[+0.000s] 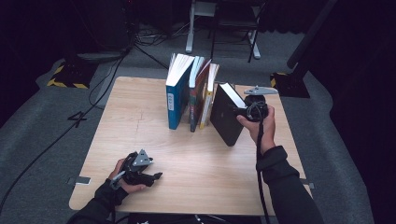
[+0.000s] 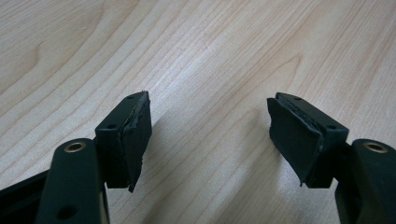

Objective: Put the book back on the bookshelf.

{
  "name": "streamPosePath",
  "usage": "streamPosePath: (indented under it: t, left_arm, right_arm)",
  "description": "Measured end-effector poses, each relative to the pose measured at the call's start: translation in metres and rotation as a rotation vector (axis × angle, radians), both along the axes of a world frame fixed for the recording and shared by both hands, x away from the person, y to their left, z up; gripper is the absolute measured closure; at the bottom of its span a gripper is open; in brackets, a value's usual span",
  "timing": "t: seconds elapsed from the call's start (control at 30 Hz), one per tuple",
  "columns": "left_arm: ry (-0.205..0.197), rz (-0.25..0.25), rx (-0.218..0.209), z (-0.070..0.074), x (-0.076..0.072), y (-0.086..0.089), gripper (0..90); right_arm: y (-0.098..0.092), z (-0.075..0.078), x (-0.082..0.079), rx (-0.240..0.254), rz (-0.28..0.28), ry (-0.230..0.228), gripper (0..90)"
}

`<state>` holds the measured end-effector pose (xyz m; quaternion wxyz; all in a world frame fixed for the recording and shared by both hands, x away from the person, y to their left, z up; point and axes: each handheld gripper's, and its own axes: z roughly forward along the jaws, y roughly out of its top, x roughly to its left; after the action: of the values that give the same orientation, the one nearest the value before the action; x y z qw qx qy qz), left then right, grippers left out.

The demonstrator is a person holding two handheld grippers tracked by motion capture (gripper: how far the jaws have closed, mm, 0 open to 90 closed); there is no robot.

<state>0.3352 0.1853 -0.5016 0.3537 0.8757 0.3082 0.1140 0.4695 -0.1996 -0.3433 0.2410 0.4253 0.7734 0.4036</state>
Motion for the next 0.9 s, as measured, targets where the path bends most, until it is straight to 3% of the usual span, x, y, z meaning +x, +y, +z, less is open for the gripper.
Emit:
streamPosePath:
  t: [0.47,0.63,0.9]
  left_arm:
    - [-0.002,-0.007,-0.002,0.000,0.000,0.000,29.5]
    - [-0.001,-0.008,-0.005,-0.001,0.000,0.000,28.8]
    - [-0.001,-0.006,-0.007,-0.001,-0.001,0.000,28.8]
  right_arm:
    - [0.002,-0.004,0.014,-0.010,0.033,0.081,41.0]
    - [0.000,-0.002,0.018,-0.029,0.051,0.100,48.3]
    - [0.007,0.003,0.021,-0.046,0.015,0.102,52.6]
